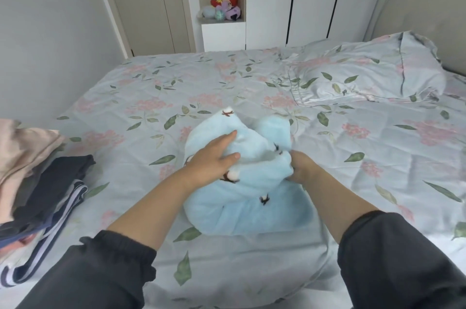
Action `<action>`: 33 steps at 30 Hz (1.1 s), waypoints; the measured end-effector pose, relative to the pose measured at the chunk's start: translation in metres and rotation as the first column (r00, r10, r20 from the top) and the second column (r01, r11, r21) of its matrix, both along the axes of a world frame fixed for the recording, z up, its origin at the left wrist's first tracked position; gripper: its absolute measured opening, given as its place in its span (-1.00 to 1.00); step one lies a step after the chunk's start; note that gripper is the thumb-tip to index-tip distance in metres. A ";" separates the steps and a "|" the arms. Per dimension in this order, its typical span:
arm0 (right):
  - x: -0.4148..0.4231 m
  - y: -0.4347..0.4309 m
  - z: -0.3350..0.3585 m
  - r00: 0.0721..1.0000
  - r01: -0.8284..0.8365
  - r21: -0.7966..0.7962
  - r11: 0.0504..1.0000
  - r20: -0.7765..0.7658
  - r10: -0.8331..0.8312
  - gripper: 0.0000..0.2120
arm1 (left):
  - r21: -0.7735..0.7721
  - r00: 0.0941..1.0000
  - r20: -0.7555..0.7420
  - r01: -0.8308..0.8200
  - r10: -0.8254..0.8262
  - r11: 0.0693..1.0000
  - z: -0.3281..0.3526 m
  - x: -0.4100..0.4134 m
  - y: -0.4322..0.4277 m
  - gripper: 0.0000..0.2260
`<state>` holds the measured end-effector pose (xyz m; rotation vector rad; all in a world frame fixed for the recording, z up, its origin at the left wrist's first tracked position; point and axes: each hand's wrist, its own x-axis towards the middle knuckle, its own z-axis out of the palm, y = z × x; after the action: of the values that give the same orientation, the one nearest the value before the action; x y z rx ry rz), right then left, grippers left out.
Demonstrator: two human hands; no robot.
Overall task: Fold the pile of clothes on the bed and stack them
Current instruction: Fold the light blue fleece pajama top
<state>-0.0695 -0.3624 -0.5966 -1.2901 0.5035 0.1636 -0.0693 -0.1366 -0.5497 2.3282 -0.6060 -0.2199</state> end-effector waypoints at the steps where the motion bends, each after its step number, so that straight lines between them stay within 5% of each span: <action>1: -0.001 -0.001 -0.004 0.994 -0.005 -0.199 0.980 -0.108 -0.017 -0.65 | 0.042 0.999 0.035 0.021 -0.023 0.999 -0.003 -0.005 -0.004 -0.49; 4: 0.000 -0.013 -0.010 0.988 0.084 -0.525 0.847 -0.069 -0.140 -0.48 | 0.169 0.986 0.134 0.073 -0.097 0.983 -0.015 -0.018 -0.022 -0.47; 6: 0.002 -0.020 -0.003 0.971 0.237 -0.636 0.734 0.166 -0.170 -0.71 | 0.201 0.977 0.165 0.101 -0.136 0.974 -0.022 -0.022 -0.032 -0.46; 7: -0.001 -0.018 0.004 0.976 0.208 -0.651 0.730 0.184 -0.114 -0.83 | 0.199 0.974 0.172 0.112 -0.147 0.974 -0.024 -0.022 -0.035 -0.46; 11: -0.015 0.003 0.019 0.957 -0.286 -0.680 0.675 -0.164 0.240 -0.65 | 0.124 0.977 0.136 0.148 -0.165 0.981 -0.022 -0.021 -0.038 -0.46; 13: -0.016 0.008 0.012 0.982 -0.149 -0.693 0.705 -0.021 0.187 -0.70 | -0.082 0.989 0.067 0.134 -0.128 0.988 -0.017 -0.020 -0.032 -0.50; 16: -0.023 0.007 -0.002 0.975 0.206 -0.586 0.784 0.188 -0.116 -0.66 | -0.346 0.989 0.102 -0.067 0.109 0.936 -0.009 -0.010 -0.016 -0.60; 18: -0.031 0.006 -0.020 0.961 0.275 -0.516 0.812 0.162 -0.223 -0.66 | -0.212 0.968 0.166 -0.153 0.189 0.965 -0.012 -0.001 -0.008 -0.62; 21: -0.039 0.006 -0.043 0.967 0.245 -0.503 0.829 0.065 -0.246 -0.67 | 0.139 0.994 0.100 -0.059 0.045 0.989 -0.029 -0.003 -0.011 -0.51; 25: -0.035 -0.007 -0.036 0.990 0.102 -0.585 0.804 -0.016 -0.137 -0.67 | 0.476 0.940 0.285 0.031 -0.188 0.879 -0.048 -0.005 -0.018 -0.36; 30: -0.020 -0.026 -0.020 0.996 0.073 -0.424 0.903 -0.022 -0.091 -0.74 | 0.646 0.907 0.256 0.097 -0.335 0.757 -0.056 -0.001 -0.042 -0.33; 33: 0.004 -0.020 -0.018 0.995 0.104 -0.651 0.752 0.075 -0.073 -0.62 | 0.665 0.908 0.242 0.102 -0.342 0.740 -0.060 0.001 -0.053 -0.32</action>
<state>-0.0653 -0.3827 -0.6147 -1.9531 0.6105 -0.1440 -0.0679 -0.1894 -0.6096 2.9920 -1.1485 -0.1321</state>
